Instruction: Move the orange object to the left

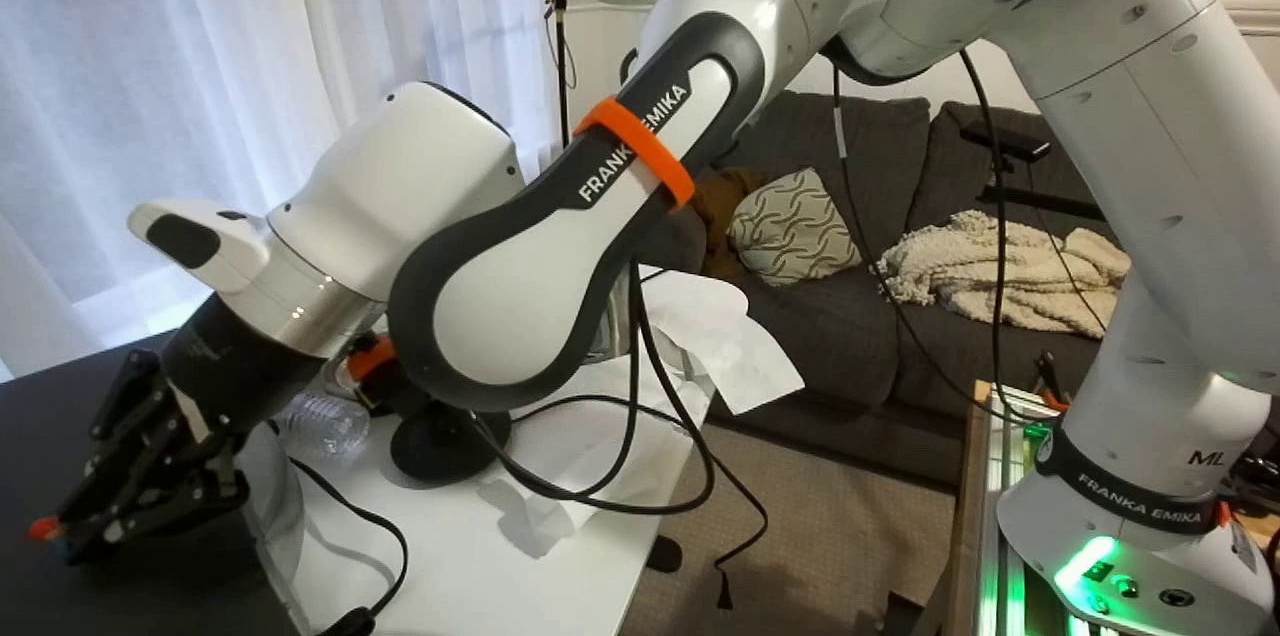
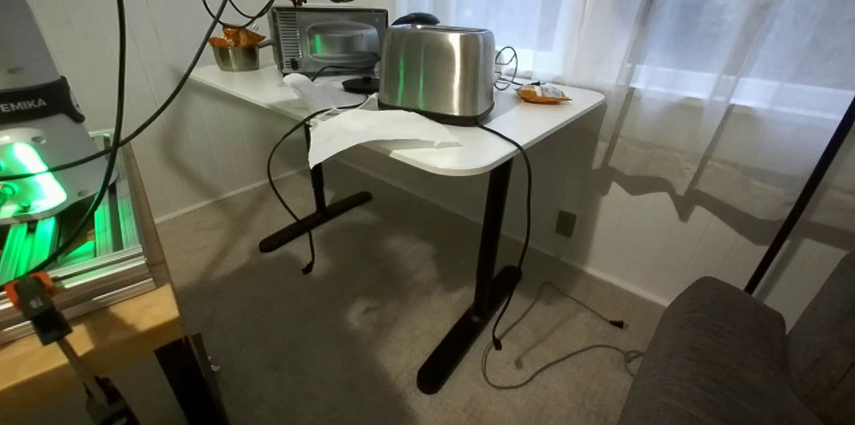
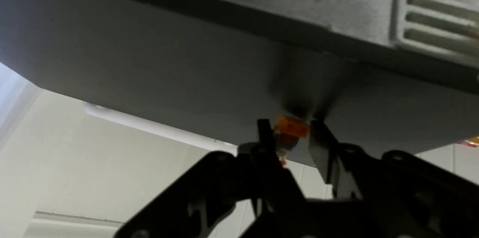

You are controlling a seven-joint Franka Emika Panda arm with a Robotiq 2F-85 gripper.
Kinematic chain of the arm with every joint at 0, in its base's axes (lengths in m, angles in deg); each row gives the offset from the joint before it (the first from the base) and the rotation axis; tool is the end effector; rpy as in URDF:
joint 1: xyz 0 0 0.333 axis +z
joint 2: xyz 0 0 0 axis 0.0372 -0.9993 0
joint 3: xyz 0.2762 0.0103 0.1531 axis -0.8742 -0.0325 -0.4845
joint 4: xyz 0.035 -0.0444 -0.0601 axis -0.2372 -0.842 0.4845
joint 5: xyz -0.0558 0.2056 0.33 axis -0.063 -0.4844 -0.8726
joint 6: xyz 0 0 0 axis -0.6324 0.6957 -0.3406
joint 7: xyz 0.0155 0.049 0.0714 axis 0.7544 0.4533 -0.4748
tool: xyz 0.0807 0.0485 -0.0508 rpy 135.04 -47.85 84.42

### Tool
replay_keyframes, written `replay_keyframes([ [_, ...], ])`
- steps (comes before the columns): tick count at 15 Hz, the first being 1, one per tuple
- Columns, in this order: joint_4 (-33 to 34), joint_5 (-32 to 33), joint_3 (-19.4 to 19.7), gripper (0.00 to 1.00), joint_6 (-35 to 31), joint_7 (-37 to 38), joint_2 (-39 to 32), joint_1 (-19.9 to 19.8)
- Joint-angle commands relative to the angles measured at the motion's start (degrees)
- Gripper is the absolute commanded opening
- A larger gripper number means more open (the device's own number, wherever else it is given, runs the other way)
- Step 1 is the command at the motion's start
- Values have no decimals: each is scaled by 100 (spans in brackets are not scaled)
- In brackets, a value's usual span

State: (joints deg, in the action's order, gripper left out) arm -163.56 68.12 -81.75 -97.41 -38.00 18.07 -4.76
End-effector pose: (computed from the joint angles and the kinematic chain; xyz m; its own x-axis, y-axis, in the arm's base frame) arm 0.5504 0.4368 0.3388 -0.0969 0.6854 0.7217 0.9346 -0.1867 0.3027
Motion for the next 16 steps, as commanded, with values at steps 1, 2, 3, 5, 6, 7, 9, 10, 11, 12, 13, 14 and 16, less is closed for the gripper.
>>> replay_keyframes([
  [1, 18, 134, -49, 53, -80, 3, -135, -107],
  [2, 15, 131, -56, 56, -88, 22, -122, -125],
  [3, 5, 131, -50, 58, -97, 36, -103, -135],
  [5, -24, 100, 2, 55, -77, 115, -10, -124],
  [6, -41, 79, 29, 61, -48, 169, 52, -108],
  [7, -64, 51, 31, 68, -17, 236, 120, -100],
  [9, -124, -49, 103, 88, 75, 489, 359, -35],
  [10, -183, -113, 153, 96, 158, 675, 532, -5],
  [11, -241, -169, 261, 99, 175, 917, 745, 64],
  [12, -319, -262, 291, 100, 250, 1203, 965, 81],
  [13, -396, -360, 395, 100, 390, 1544, 1230, 141],
  [14, -471, -458, 507, 100, 577, 1915, 1505, 205],
  [16, -731, -591, 567, 100, 945, 2479, 2064, 157],
])
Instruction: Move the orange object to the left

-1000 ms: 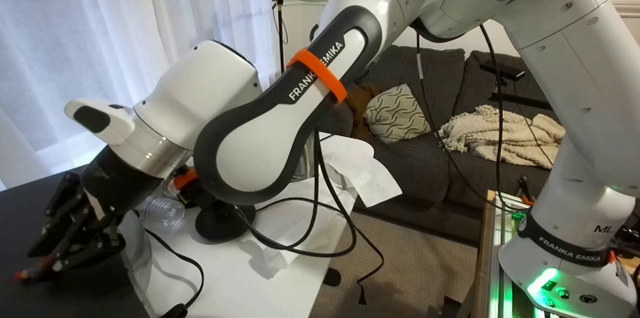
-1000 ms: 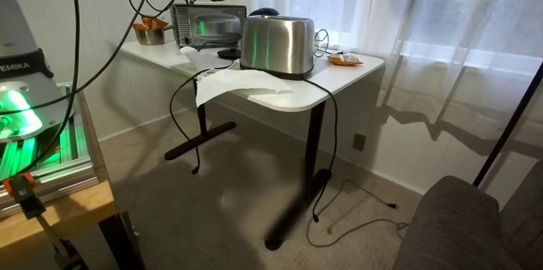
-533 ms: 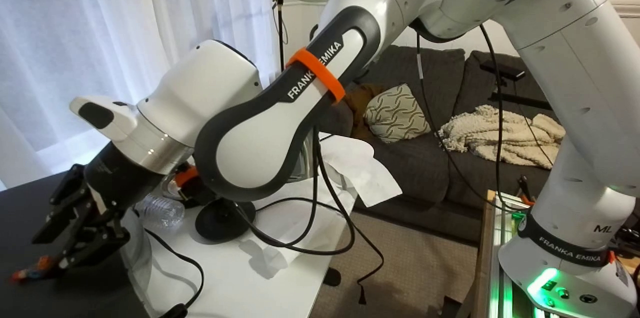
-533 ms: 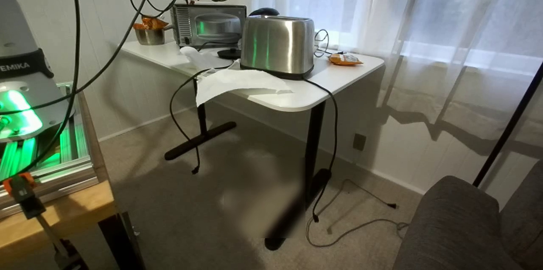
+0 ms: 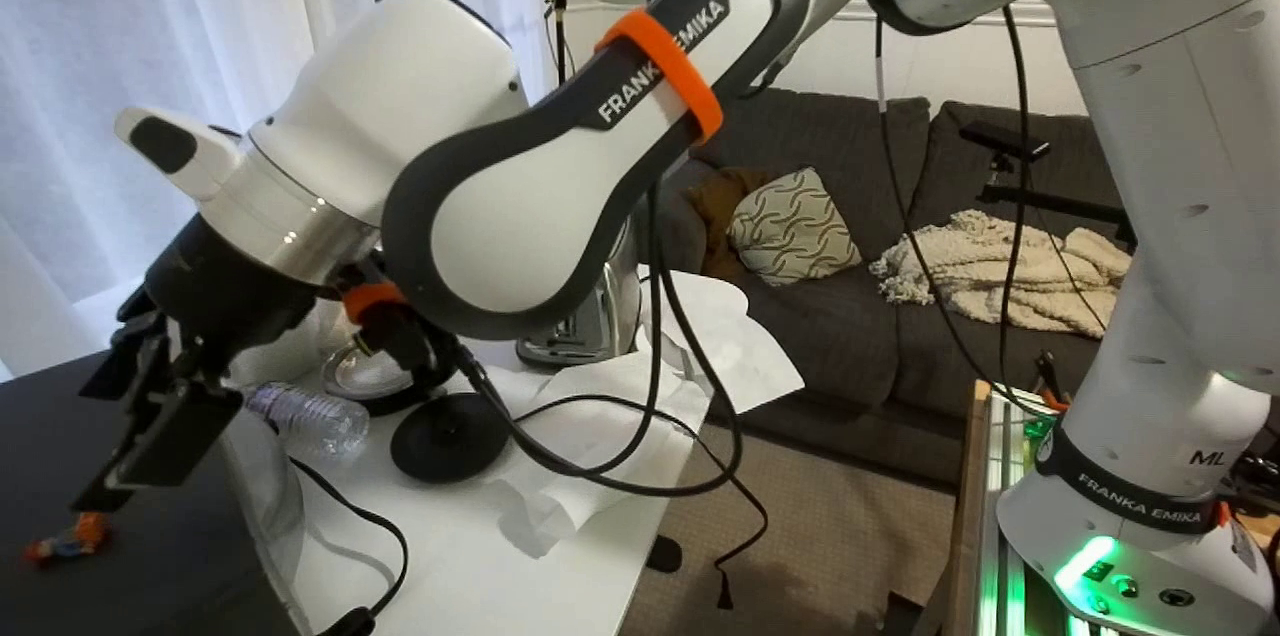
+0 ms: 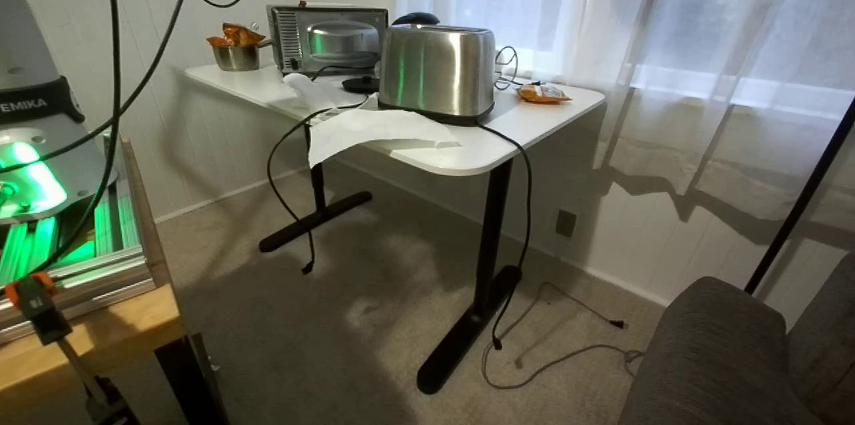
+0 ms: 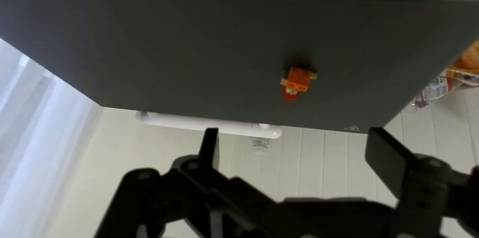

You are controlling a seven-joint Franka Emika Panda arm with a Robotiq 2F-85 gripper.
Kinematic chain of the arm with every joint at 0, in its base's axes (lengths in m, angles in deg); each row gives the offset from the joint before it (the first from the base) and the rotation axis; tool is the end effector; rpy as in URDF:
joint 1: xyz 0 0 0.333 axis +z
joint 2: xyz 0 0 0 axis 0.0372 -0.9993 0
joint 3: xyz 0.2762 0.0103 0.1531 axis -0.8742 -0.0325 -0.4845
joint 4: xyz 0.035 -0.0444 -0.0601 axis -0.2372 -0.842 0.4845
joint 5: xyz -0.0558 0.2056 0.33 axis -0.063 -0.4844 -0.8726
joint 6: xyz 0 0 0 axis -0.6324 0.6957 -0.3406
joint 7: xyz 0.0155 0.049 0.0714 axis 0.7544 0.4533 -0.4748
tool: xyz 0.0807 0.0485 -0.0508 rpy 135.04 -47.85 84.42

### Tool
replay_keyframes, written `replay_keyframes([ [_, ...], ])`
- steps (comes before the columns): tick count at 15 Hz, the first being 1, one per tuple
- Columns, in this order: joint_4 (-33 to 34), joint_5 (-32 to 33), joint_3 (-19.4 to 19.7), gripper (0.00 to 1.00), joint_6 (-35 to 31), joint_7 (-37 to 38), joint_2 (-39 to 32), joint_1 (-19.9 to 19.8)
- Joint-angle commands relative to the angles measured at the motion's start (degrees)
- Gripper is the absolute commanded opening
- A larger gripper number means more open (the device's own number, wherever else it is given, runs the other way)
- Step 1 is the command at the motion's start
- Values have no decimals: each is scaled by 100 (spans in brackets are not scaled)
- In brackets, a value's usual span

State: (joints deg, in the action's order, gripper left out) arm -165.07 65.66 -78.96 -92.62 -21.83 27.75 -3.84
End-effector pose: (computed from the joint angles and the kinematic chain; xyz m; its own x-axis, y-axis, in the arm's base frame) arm 0.5465 0.4262 0.3919 0.1267 0.6741 0.7277 0.9110 -0.3693 0.1835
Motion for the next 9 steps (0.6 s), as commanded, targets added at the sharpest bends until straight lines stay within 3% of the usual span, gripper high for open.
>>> replay_keyframes([
  [1, -689, -403, 254, 100, 690, 1114, 1335, -2],
  [5, -1163, -922, -67, 100, 1650, 1823, 2302, -460],
  [9, -1509, -1862, -191, 100, 2669, 2091, 3161, -817],
])
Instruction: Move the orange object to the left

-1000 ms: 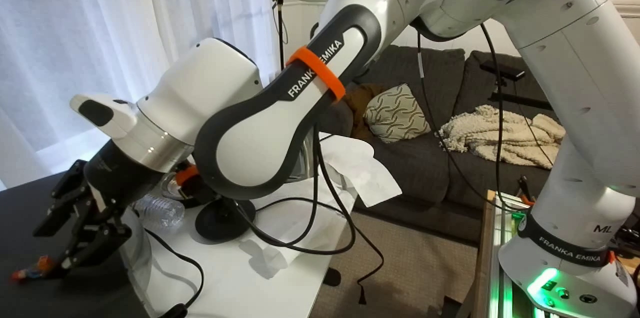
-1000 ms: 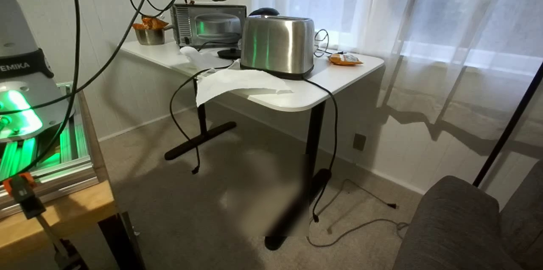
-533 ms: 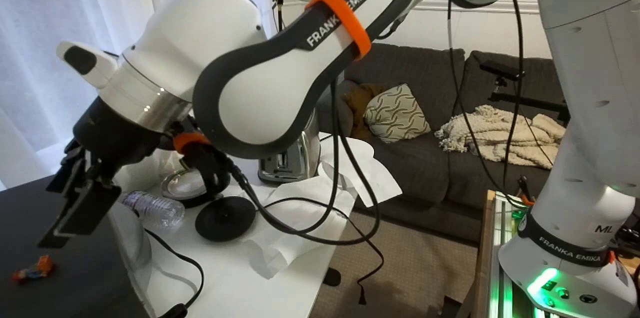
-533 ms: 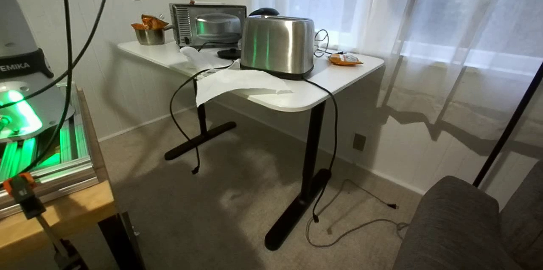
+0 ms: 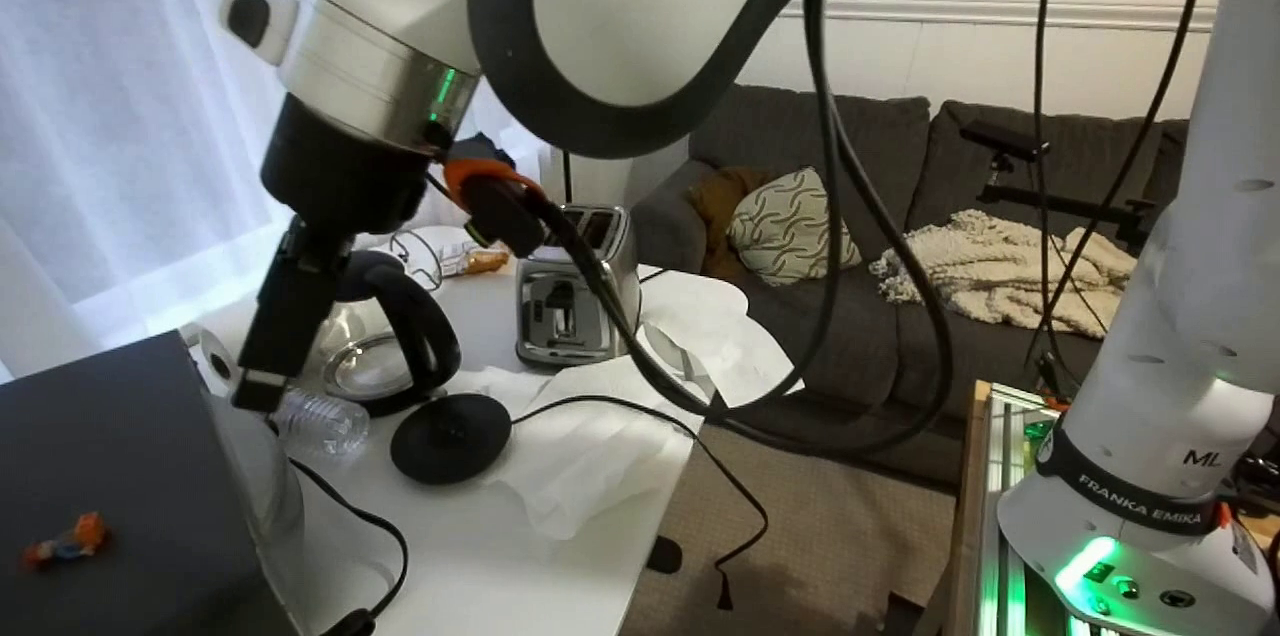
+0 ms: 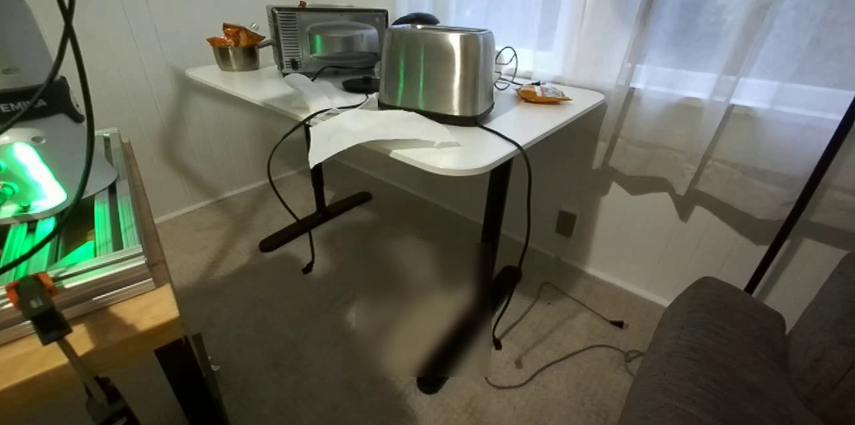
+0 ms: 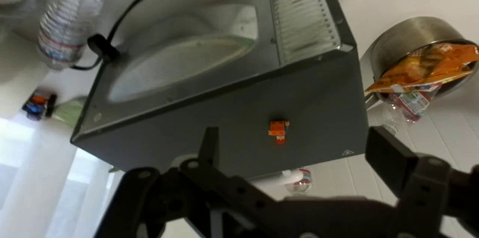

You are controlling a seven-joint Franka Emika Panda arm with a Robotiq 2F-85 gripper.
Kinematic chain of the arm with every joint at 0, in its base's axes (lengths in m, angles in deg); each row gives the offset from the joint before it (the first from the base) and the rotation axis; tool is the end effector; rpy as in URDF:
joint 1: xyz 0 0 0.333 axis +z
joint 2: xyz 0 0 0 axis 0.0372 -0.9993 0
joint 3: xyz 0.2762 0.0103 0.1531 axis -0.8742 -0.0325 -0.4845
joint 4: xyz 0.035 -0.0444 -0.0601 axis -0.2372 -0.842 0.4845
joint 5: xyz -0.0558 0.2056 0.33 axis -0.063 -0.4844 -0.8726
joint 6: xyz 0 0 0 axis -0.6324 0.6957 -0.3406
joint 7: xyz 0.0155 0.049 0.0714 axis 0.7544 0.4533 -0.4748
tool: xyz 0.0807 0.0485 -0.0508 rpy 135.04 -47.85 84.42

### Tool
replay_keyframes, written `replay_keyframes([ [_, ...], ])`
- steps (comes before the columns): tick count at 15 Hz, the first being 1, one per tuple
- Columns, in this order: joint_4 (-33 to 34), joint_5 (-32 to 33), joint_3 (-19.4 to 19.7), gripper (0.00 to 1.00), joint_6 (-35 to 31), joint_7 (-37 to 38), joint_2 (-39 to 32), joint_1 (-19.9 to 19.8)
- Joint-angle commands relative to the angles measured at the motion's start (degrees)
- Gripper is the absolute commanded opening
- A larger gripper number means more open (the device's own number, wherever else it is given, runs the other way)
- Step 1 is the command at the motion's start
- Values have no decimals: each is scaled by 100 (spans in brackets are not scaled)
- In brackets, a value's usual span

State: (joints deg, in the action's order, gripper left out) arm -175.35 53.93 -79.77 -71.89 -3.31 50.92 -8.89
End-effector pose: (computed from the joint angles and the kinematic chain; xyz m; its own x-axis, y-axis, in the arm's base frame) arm 0.4927 0.3783 0.4570 0.5349 0.6567 0.5317 0.7725 -0.6350 0.0071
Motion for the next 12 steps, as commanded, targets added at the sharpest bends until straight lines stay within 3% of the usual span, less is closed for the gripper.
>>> replay_keyframes([
  [1, -564, -962, -79, 100, 889, 257, 1078, -374],
  [4, -679, -1851, 92, 100, 1952, 117, 1610, -516],
  [5, -669, -2102, 952, 100, 2384, 78, 1733, 232],
  [6, -653, -2440, 1223, 100, 2778, -307, 1799, 362],
  [7, -466, -1779, 1328, 100, 2248, 91, 1321, 691],
  [9, -465, -1807, 1784, 100, 2360, 30, 1401, 1067],
  [12, -464, -1823, 1856, 100, 2306, 30, 1300, 1217],
])
